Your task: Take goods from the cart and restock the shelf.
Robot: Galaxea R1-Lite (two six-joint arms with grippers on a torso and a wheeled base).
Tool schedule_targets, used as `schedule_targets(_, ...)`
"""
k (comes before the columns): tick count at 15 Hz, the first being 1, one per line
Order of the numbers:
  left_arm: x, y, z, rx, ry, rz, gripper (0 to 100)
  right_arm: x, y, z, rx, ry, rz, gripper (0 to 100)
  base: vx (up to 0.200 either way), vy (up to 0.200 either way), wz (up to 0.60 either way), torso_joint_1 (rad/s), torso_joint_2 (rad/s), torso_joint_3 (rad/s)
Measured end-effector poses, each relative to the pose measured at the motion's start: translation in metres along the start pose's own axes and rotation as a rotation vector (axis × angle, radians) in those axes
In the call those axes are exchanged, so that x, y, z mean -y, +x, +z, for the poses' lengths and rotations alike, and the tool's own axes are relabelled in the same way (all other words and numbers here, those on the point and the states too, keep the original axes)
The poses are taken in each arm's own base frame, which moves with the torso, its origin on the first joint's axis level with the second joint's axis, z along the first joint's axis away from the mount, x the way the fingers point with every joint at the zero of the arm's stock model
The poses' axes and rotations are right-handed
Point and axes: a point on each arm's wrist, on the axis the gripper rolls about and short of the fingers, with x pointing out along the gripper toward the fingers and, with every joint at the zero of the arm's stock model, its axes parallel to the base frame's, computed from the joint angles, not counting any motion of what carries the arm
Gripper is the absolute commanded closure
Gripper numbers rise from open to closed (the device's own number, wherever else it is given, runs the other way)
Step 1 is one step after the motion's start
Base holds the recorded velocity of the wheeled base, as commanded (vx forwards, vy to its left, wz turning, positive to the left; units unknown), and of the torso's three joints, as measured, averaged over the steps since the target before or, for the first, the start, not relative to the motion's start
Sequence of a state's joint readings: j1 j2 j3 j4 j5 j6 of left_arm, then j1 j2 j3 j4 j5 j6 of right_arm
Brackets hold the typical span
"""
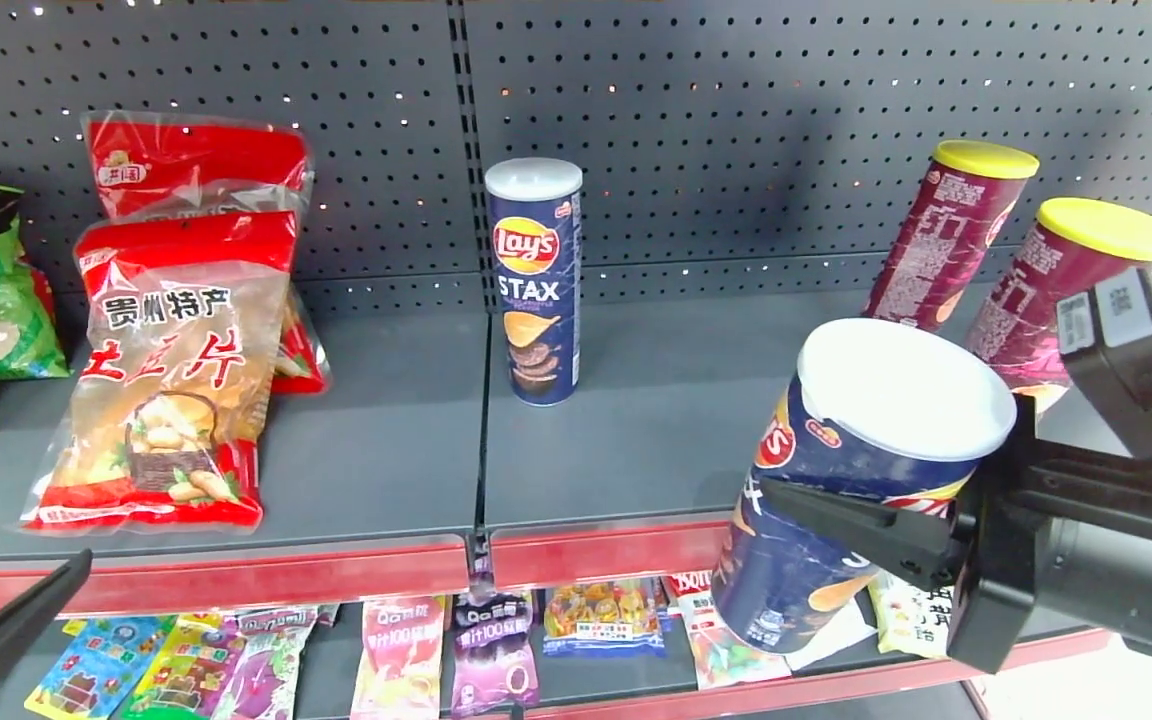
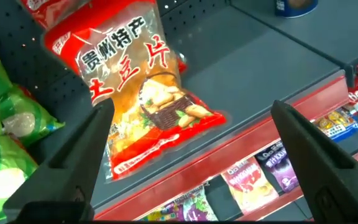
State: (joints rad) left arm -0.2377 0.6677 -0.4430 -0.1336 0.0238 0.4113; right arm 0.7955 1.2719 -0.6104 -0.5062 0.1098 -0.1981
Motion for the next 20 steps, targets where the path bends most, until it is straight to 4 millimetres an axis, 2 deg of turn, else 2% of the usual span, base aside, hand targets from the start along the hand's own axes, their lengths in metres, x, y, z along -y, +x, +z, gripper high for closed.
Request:
schedule_targets(1, 0.000, 0.000, -0.001, -0.002, 0.000, 0.000, 0, 0.000, 0.000, 0.000, 0.001, 0.000, -0.002, 100, 0.000, 0.000, 0.00, 0.000, 0.00, 0.000)
schedule_targets(6, 0.001, 0.000, -0.002, -0.002, 0.002, -0.001, 0, 0.001, 0.000, 0.002, 0.008, 0.000, -0.007, 100, 0.000, 0.000, 0.60, -0.001, 0.00, 0.004)
schedule_targets(15, 0.001, 0.000, -0.003, -0.007, 0.001, -0.002, 0, 0.002, -0.018, 0.015, 0.082, 0.016, -0.003, 100, 0.000, 0.000, 0.00, 0.000, 0.00, 0.000)
schedule_targets(19, 0.002, 0.002, -0.004, -0.017, 0.002, -0.007, 0, 0.016, -0.022, 0.015, 0.085, 0.046, -0.082, 100, 0.000, 0.000, 0.00, 0.000, 0.00, 0.000)
schedule_targets(20, 0.002, 0.002, -0.004, -0.021, 0.002, -0.008, 0, 0.019, -0.023, 0.015, 0.086, 0.059, -0.099, 100, 0.200, 0.000, 0.00, 0.002, 0.00, 0.002)
